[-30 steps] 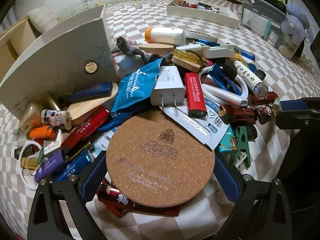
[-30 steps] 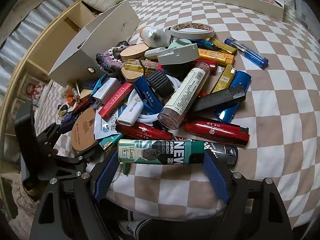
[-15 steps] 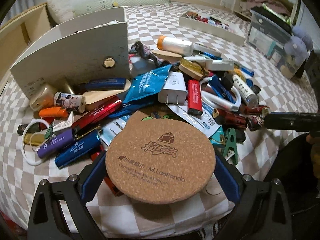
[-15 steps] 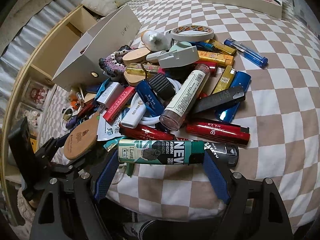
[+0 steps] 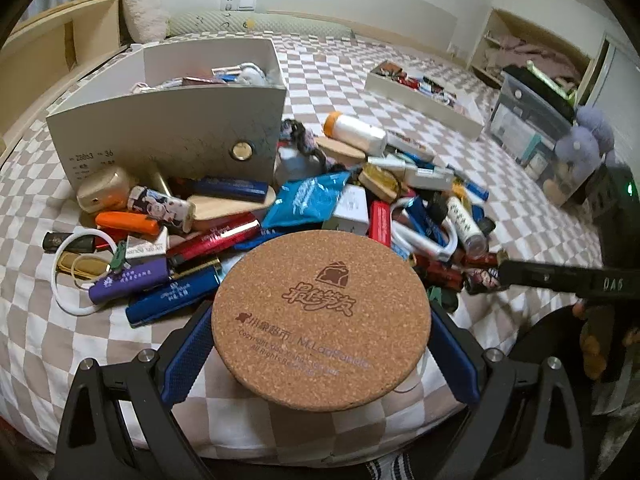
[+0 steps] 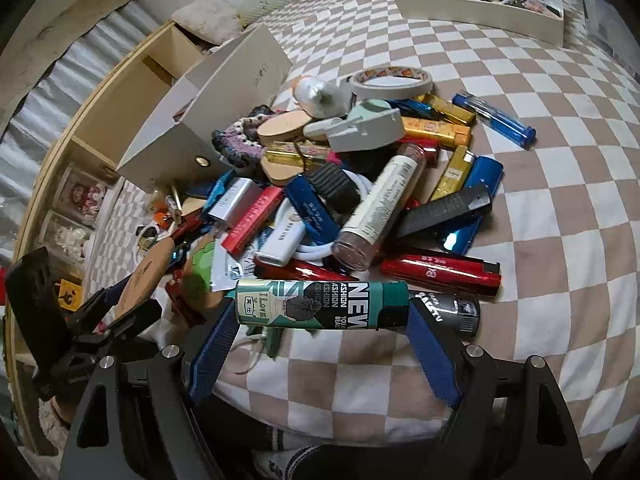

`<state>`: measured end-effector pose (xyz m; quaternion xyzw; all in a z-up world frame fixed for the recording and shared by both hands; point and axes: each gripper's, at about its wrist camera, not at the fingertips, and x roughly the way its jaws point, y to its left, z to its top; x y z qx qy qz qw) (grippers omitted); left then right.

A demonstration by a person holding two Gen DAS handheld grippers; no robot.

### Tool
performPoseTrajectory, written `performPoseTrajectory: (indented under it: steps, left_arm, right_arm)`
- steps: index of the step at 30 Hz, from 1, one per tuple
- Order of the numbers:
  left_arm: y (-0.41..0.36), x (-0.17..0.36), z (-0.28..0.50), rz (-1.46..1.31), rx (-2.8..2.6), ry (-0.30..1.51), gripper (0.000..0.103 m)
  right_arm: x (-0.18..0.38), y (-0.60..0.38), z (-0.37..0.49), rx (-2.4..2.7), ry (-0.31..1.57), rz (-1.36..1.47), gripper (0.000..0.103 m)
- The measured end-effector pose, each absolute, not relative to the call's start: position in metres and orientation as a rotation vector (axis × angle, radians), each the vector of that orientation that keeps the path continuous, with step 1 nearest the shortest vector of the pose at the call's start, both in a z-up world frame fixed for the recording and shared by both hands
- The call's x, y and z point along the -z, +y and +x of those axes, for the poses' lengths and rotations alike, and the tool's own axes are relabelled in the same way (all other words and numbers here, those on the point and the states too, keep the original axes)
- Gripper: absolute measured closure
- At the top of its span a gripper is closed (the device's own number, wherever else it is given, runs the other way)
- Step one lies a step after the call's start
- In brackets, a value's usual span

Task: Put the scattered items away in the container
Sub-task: 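Lift the cork coaster into the white box with the left tool while the right carries the spray can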

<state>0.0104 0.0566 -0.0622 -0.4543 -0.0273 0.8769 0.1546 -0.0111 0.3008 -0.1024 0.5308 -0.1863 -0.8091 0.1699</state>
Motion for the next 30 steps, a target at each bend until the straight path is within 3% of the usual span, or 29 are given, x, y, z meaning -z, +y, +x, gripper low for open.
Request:
performPoseTrajectory:
  steps: [8,18,30]
  left_arm:
    - [0.018,0.025,-0.016,-1.199,-2.609,-0.166,0.004]
    - [-0.018,-0.017,-0.082,-1.126,-2.761,-0.154,0.004]
    - [-0.042,-0.02,-0.207,-1.311,-2.757,-0.147,0.004]
  right_arm:
    - [0.097,0.286,-0.006,2.273,-0.497,1.489,0.019]
    - [0.091,0.244,-0.02,2.195,-0.404,1.481,0.019]
    - [0.063,0.208,-0.044,2.119,-0.37,1.392,0.019]
